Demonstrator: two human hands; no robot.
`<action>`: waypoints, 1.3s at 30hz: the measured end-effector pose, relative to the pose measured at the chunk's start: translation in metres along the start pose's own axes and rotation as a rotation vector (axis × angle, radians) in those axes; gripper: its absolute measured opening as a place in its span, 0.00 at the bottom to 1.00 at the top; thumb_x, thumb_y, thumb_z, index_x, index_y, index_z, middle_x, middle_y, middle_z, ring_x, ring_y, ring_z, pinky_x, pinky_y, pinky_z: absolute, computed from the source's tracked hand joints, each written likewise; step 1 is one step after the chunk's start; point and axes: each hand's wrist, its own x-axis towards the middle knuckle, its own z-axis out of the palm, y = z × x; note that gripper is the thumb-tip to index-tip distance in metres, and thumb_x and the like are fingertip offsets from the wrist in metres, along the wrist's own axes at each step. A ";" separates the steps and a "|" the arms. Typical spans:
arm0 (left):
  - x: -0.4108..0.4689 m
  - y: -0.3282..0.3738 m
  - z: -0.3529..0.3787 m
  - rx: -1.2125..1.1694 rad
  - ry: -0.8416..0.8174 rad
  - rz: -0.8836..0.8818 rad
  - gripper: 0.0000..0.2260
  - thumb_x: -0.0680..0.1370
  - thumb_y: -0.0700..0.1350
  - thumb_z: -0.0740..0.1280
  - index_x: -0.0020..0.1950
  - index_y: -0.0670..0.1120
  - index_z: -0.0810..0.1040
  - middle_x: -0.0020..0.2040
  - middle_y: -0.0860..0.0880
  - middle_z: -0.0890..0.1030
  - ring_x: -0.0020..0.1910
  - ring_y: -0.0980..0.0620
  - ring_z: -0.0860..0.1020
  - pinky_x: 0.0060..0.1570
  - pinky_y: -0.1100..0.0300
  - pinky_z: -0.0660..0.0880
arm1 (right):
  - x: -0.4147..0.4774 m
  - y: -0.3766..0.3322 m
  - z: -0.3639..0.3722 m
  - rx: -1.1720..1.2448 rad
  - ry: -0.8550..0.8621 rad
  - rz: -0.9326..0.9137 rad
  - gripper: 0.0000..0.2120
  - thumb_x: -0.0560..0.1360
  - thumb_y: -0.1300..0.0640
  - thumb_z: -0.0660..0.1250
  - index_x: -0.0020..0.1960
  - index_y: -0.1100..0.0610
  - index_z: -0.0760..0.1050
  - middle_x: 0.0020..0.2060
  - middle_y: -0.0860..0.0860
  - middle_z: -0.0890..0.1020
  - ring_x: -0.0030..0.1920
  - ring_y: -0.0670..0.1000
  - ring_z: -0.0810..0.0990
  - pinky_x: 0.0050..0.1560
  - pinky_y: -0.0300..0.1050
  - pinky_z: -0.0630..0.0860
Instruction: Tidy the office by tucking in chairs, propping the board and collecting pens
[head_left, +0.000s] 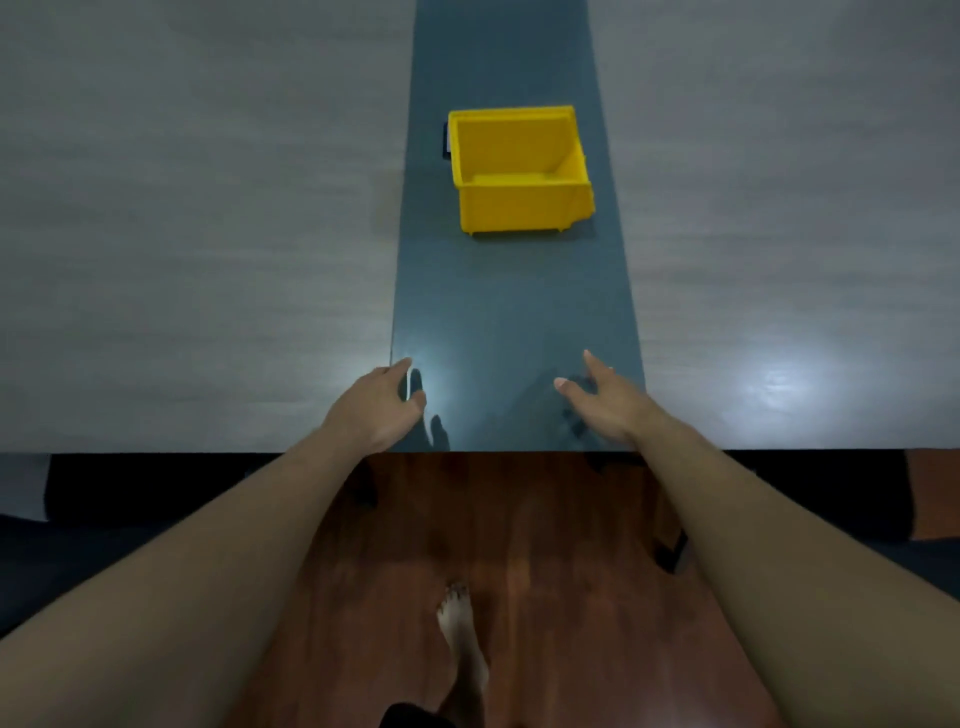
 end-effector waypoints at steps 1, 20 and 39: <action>-0.009 0.003 -0.007 -0.012 -0.004 -0.008 0.31 0.85 0.58 0.59 0.87 0.51 0.57 0.85 0.44 0.63 0.82 0.42 0.64 0.80 0.47 0.63 | -0.011 -0.004 -0.005 -0.023 0.010 -0.016 0.46 0.77 0.26 0.57 0.86 0.49 0.50 0.84 0.51 0.60 0.85 0.54 0.56 0.82 0.61 0.58; -0.261 -0.024 -0.106 -0.243 0.381 -0.201 0.31 0.85 0.54 0.63 0.85 0.43 0.61 0.84 0.43 0.64 0.83 0.42 0.63 0.81 0.48 0.61 | -0.206 -0.071 -0.068 -0.021 0.104 -0.339 0.39 0.81 0.34 0.63 0.83 0.58 0.62 0.80 0.55 0.69 0.79 0.57 0.69 0.76 0.52 0.67; -0.663 -0.217 -0.082 -0.586 0.944 -0.752 0.28 0.84 0.56 0.63 0.81 0.44 0.69 0.80 0.45 0.72 0.79 0.42 0.71 0.77 0.49 0.65 | -0.417 -0.316 0.095 -0.171 -0.209 -0.883 0.36 0.81 0.35 0.64 0.80 0.58 0.67 0.72 0.56 0.77 0.70 0.57 0.78 0.65 0.51 0.74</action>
